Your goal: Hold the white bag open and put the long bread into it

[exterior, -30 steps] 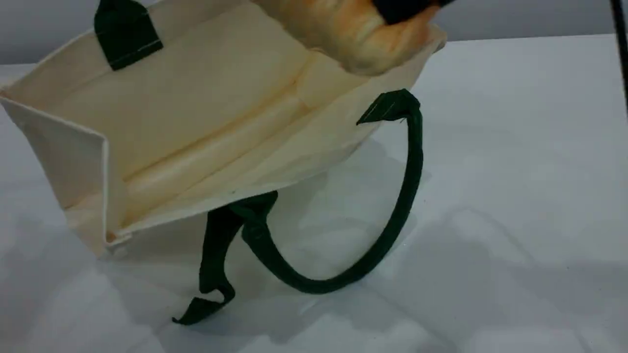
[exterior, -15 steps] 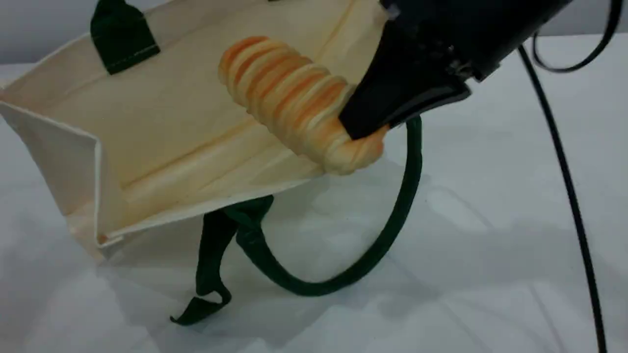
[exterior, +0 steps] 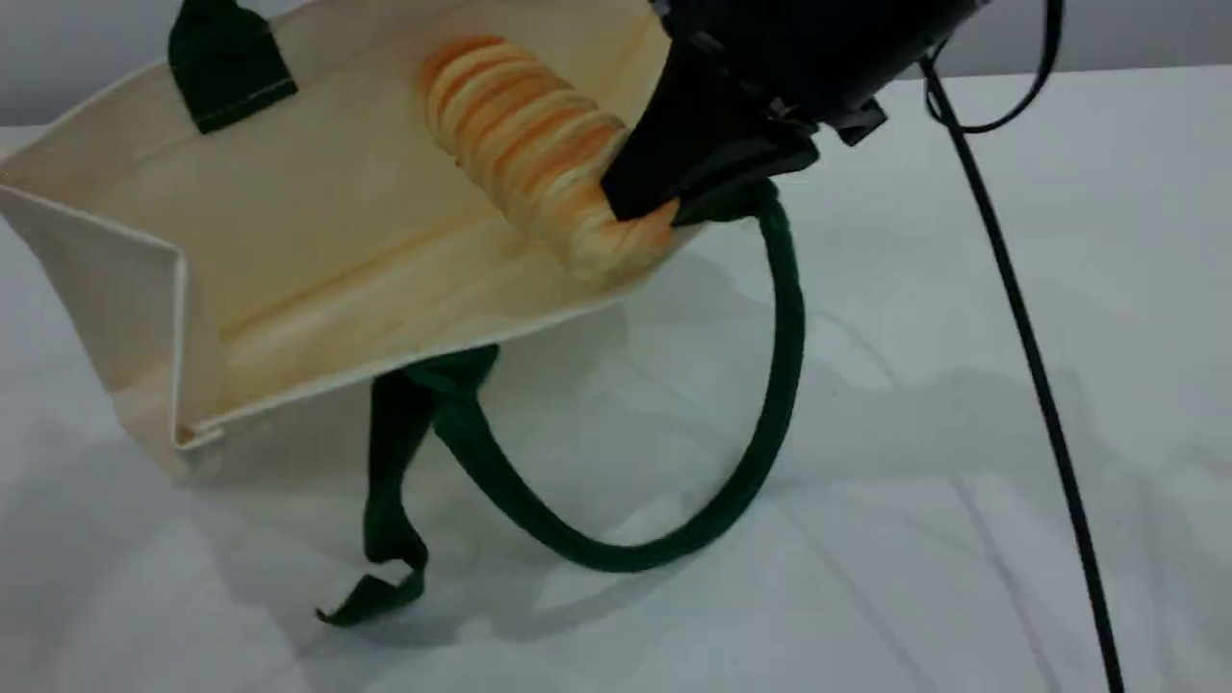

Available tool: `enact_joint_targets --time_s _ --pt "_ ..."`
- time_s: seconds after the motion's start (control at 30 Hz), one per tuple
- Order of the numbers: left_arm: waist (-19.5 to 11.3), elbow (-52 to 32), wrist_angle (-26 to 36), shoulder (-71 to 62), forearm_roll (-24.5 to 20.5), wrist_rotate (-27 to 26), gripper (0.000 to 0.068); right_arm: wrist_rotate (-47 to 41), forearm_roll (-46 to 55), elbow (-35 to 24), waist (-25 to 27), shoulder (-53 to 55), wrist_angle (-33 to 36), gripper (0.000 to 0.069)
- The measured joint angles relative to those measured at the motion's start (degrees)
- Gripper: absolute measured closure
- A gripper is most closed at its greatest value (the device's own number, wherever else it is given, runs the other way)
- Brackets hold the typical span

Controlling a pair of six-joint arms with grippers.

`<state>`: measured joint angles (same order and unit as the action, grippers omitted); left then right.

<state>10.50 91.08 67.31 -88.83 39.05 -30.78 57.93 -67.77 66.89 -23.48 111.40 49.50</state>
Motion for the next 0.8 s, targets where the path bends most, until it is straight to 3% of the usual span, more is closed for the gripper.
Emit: enact_joint_targets --time_s 0.43,0.57,0.8 --pt "-0.05 0.00 0.14 0.00 0.19 0.17 0.0599 -0.91 3.48 1.59 -9.00 0.84 6.06 0.0641" --pt "-0.05 0.00 0.32 0.00 0.40 0.17 0.0599 -0.68 -0.49 1.59 -11.55 0.79 -0.66 0.0638" --pt "-0.05 0.00 0.73 0.00 0.40 0.17 0.0599 -0.67 -0.32 1.59 -11.35 0.76 -12.43 0.0626"
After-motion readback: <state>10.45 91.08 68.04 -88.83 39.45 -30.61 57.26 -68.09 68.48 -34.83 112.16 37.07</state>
